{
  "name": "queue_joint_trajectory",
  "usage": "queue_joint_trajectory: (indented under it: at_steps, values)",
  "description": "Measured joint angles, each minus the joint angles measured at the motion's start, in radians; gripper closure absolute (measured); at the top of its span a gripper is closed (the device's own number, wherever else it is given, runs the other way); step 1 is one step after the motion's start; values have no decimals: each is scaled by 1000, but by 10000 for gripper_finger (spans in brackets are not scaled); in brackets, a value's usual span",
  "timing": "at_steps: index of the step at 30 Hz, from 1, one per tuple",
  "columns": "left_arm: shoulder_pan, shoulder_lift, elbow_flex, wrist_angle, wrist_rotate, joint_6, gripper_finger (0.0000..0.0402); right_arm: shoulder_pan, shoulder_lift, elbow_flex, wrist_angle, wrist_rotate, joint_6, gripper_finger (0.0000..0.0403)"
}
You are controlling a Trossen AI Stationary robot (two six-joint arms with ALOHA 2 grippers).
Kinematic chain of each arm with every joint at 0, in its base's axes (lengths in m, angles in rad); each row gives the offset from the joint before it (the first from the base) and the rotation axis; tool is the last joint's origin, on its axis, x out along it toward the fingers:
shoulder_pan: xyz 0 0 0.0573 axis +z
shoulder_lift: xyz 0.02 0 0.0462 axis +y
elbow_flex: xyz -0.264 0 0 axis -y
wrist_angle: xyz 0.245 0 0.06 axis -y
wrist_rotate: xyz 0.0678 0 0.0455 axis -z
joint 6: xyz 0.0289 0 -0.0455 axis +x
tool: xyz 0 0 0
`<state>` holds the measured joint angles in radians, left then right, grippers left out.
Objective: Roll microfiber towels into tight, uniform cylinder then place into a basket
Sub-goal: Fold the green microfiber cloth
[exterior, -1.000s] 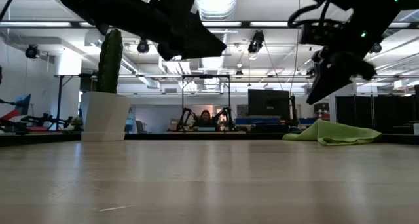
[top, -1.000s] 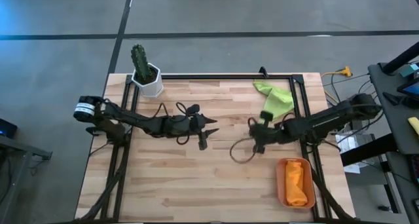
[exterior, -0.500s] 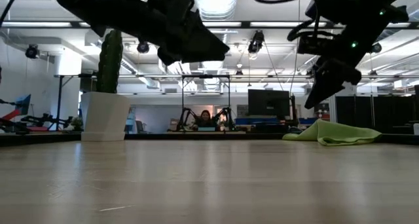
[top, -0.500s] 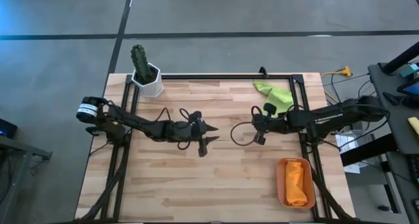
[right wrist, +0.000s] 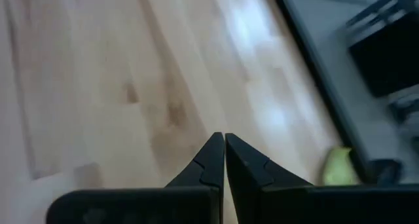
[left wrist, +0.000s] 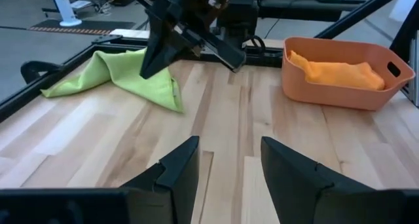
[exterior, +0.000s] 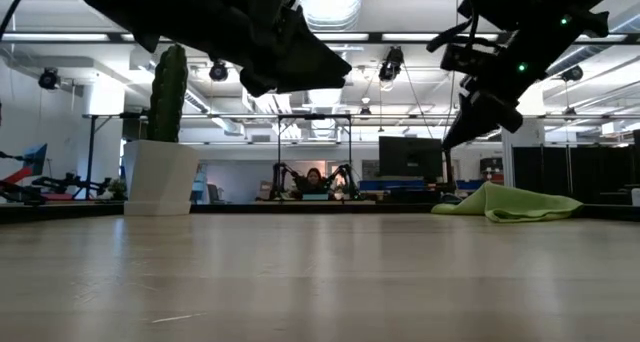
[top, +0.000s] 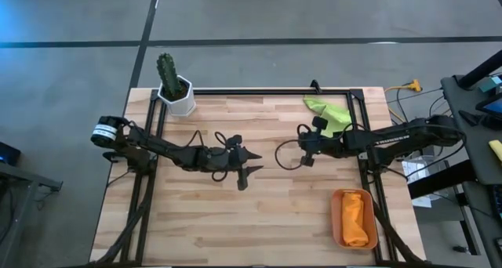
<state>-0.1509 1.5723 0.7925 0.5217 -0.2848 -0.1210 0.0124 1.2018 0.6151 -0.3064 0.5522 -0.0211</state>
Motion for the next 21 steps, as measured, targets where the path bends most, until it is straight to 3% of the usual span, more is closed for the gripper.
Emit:
queue_joint_trajectory:
  at_steps: [6,11,16,21]
  values:
    - [12,0,35,1,-1,101,254,-3,-2,0,89,59,-206,385]
    - [58,-3,95,3,-3,189,254,-53,-3,8,184,61,-299,343]
    - [109,0,101,3,3,213,254,-141,-5,21,165,69,-173,283]
    - [137,21,85,2,4,211,254,-189,-5,20,-41,38,-40,265]
